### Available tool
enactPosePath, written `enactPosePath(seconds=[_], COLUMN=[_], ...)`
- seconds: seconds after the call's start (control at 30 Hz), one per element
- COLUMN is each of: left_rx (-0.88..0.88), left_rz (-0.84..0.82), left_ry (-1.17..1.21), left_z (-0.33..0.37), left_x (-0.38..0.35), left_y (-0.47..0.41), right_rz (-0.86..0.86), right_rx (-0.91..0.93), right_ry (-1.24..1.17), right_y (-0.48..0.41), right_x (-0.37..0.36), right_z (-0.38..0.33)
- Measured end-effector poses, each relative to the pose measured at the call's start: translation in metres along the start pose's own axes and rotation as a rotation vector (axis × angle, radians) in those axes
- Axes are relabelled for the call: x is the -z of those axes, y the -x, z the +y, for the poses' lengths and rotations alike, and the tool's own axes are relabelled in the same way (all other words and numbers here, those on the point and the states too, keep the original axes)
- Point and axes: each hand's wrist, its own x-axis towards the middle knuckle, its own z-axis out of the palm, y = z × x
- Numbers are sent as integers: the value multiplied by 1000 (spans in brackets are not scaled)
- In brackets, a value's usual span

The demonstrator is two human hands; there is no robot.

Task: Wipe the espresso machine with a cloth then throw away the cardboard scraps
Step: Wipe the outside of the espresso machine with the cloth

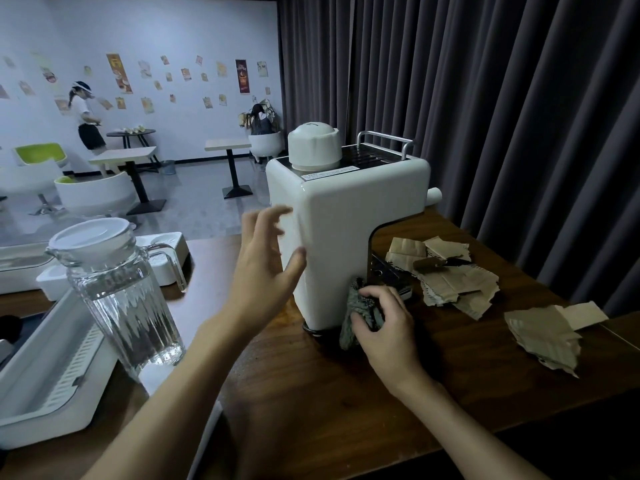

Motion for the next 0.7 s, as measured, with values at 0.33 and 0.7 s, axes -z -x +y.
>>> enactPosePath(seconds=[0.33, 0.7], left_rx=[471, 552], left_rz=[-354, -302], left_ry=[354, 488], left_z=[-5, 2], left_x=[-20, -24], left_y=[48, 54], right_rz=[-335, -289], right_rx=[-241, -120], right_ry=[-694, -456], right_y=[8, 7], right_x=[25, 35], right_z=[-16, -13])
